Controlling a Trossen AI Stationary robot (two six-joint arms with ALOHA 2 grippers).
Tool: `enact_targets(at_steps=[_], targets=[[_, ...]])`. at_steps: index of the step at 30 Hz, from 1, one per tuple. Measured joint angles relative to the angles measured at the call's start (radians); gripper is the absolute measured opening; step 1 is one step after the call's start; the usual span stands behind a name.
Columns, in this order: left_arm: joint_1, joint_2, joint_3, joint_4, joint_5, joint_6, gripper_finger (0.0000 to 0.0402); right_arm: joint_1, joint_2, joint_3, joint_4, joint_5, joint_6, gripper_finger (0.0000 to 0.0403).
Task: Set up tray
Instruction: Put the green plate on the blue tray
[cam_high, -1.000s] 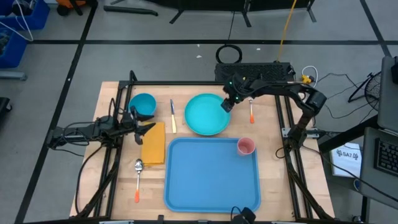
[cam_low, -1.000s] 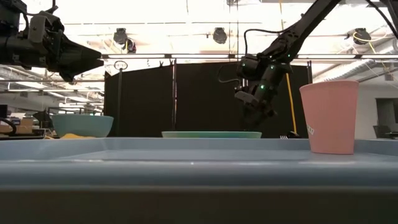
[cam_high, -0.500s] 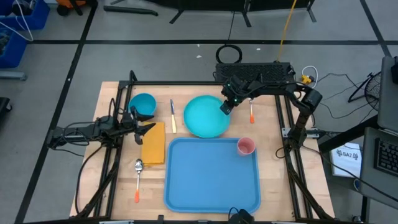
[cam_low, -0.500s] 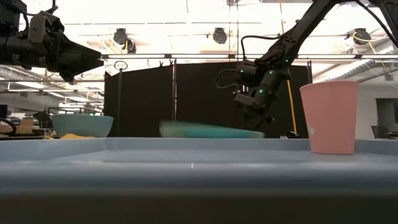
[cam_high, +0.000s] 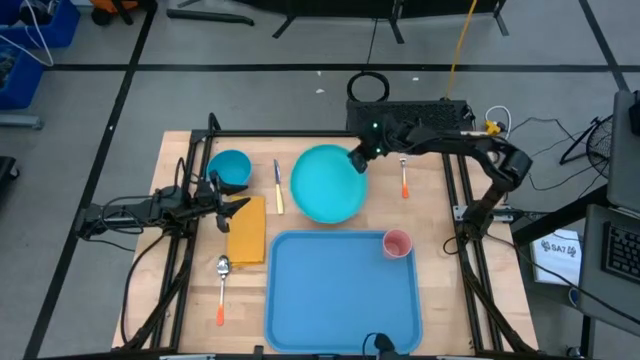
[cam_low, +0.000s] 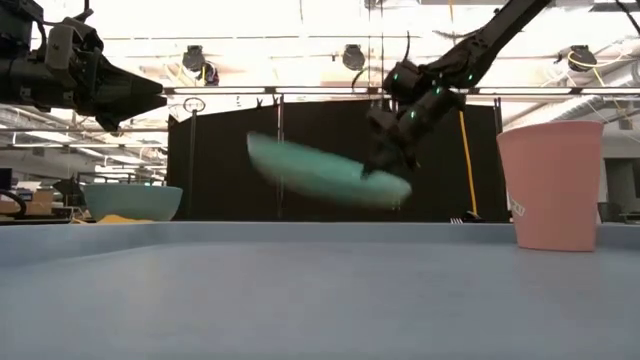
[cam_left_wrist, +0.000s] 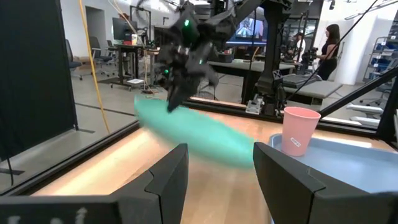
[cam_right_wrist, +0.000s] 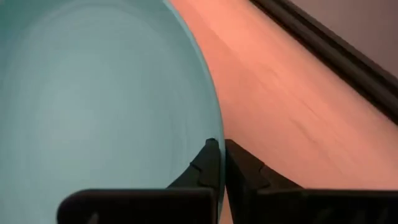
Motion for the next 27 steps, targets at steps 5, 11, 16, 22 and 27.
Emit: enact_targets(at_steps=[5,11,16,22,27], targets=[[0.000,0.000,0.000,0.000,0.000,0.015,0.0186,0.034,-0.103,0.000,-0.017,-0.134,0.036,0.0001],[0.000,0.000,0.000,0.000,0.000,0.017,0.0186,0.174,-0.210,0.000,-0.102,-0.178,0.089,0.0001],[0.000,0.000,0.000,0.000,0.000,0.017,0.0186,0.392,-0.229,0.000,-0.172,-0.101,0.111,0.0001],[0.000,0.000,0.000,0.000,-0.001,0.014,0.0186,0.602,-0.208,0.000,-0.254,0.049,0.191,0.0000],[0.000,0.000,0.000,0.000,0.000,0.011,0.0186,0.726,-0.173,0.000,-0.226,0.129,0.244,0.0000]])
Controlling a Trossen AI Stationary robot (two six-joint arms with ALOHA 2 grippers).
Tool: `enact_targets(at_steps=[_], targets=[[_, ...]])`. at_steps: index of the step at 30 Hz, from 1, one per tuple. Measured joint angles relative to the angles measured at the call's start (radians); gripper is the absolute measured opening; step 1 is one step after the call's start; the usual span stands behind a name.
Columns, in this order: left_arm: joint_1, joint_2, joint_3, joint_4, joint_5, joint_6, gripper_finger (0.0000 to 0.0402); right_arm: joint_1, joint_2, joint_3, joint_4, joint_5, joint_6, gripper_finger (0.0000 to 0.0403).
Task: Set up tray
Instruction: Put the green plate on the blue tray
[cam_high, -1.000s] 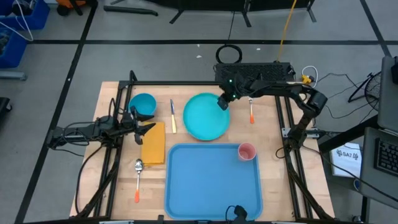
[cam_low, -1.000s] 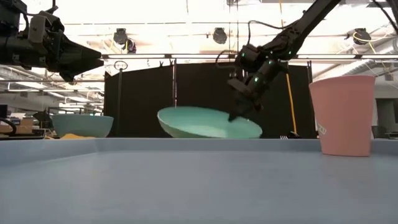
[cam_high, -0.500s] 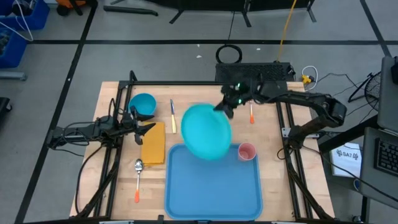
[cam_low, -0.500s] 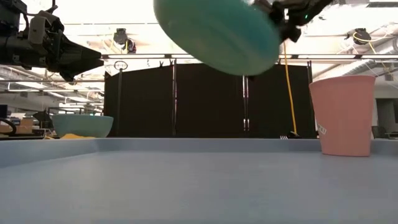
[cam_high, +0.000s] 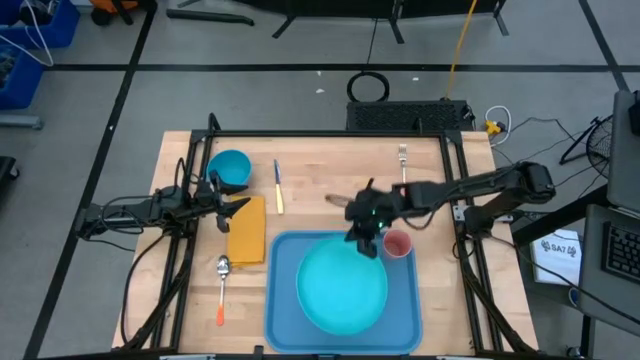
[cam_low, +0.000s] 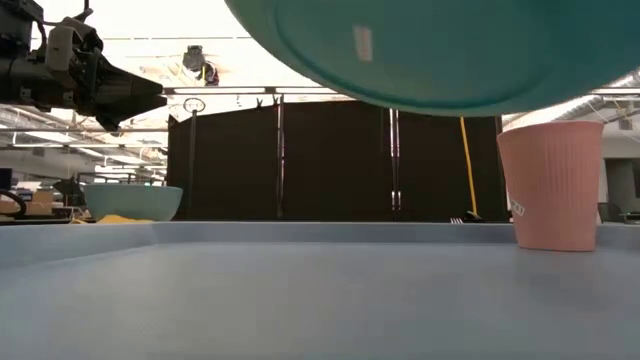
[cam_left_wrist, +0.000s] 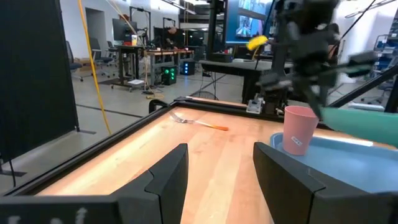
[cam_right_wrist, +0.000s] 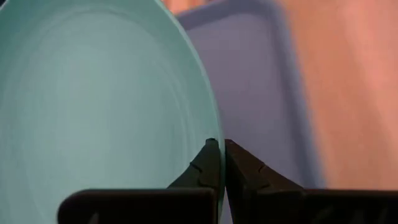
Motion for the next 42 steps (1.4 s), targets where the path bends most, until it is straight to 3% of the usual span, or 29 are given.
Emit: enact_targets(at_steps=[5,22,28,42], targets=[[0.000,0.001,0.000,0.004,0.000,-0.011,0.0186,0.051,0.069,0.000,0.009,0.011,0.031,0.0000],[0.000,0.006,0.000,0.011,0.001,-0.012,0.0186,0.053,0.294,0.000,0.051,0.002,-0.011,0.0000],[0.000,0.006,0.000,0.011,0.001,-0.015,0.0186,0.048,0.312,0.000,0.064,0.001,-0.034,0.0002],[0.000,0.006,0.000,0.008,0.002,-0.018,0.0186,0.047,0.304,0.001,0.153,0.001,-0.036,0.0064]])
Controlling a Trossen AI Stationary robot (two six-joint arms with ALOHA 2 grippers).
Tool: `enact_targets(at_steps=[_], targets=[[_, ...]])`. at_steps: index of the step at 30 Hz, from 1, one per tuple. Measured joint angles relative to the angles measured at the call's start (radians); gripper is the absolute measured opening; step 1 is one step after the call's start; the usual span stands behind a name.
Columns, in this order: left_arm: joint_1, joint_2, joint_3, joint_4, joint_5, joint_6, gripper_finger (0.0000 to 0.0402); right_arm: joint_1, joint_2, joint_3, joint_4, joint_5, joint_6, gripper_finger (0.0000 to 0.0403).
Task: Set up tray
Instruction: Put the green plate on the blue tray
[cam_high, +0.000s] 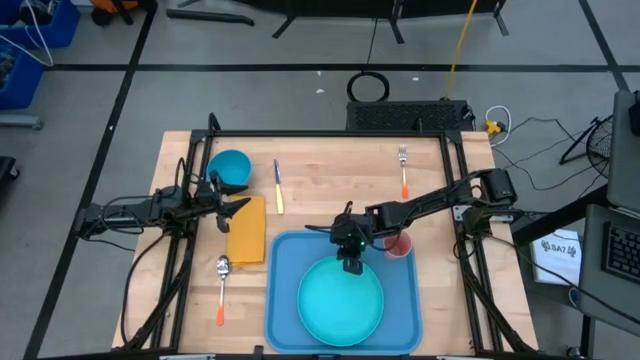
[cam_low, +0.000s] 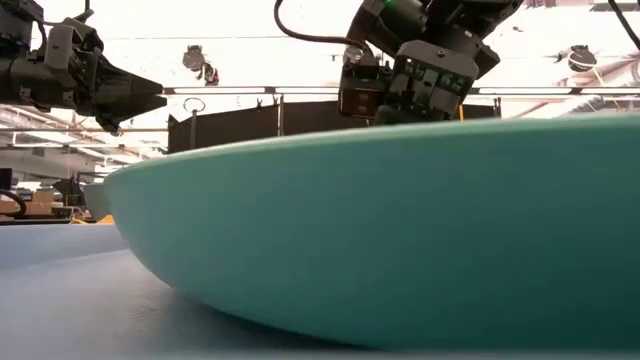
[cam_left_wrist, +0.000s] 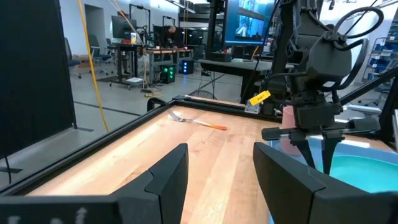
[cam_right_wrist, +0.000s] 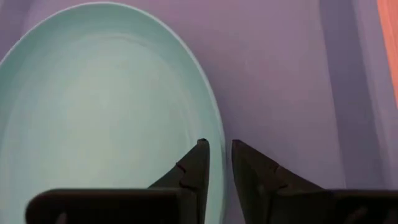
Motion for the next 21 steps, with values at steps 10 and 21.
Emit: enact_targets(at_steps=[10,21], targets=[[0.000,0.000,0.000,0.000,0.000,0.000,0.0186,-0.030,-0.025,0.000,0.130,0.000,-0.030,0.0095],[0.000,0.001,0.000,-0.003,-0.001,0.001,0.0186,0.000,-0.065,0.000,0.165,-0.128,0.015,0.0084]])
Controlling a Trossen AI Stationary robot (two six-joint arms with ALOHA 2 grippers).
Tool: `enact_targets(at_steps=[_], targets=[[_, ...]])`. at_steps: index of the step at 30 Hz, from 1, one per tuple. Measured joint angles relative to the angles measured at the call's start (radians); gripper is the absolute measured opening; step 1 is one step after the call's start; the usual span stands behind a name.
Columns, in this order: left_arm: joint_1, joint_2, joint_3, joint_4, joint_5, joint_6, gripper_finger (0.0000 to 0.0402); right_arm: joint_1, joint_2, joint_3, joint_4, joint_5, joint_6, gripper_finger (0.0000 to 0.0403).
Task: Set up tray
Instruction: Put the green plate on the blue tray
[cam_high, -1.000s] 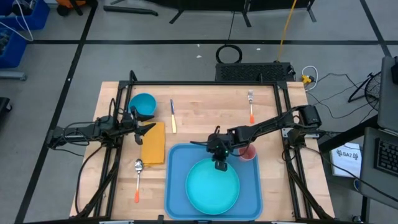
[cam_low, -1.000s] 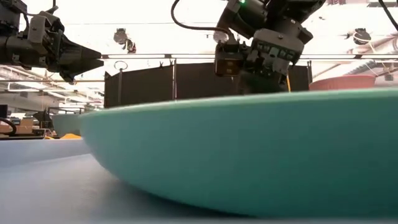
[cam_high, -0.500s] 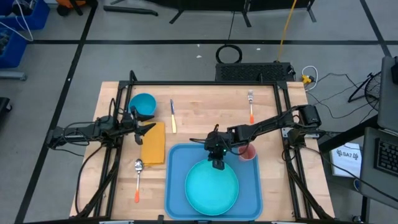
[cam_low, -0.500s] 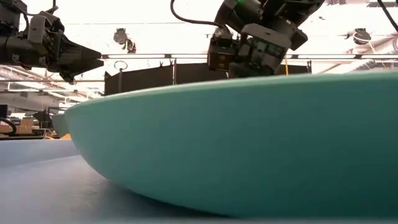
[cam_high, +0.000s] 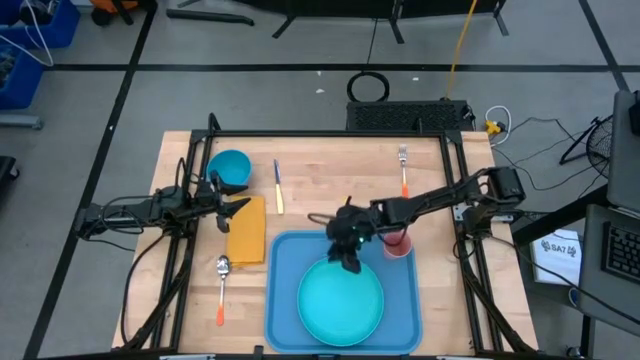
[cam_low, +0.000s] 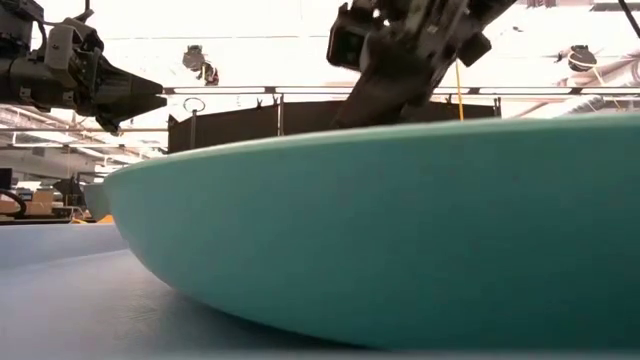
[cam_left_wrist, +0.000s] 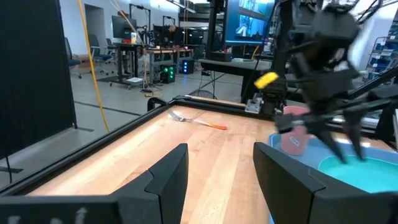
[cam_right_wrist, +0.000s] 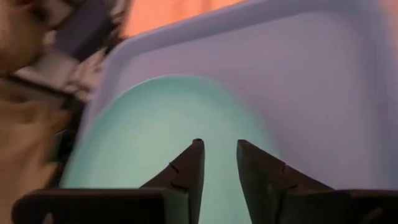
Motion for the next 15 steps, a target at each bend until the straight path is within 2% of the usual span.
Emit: enact_targets(at_steps=[6,11,15], targets=[[0.000,0.000,0.000,0.000,0.000,0.001,0.0186,0.069,0.000,0.000,-0.017,-0.042,0.049,0.0043],[0.000,0.000,0.000,0.000,0.000,0.001,0.0186,0.143,0.000,0.000,-0.137,-0.054,0.089,0.0004],[0.000,0.000,0.000,0.004,0.000,0.004,0.0186,0.211,0.000,0.000,-0.195,0.028,0.113,0.0001]])
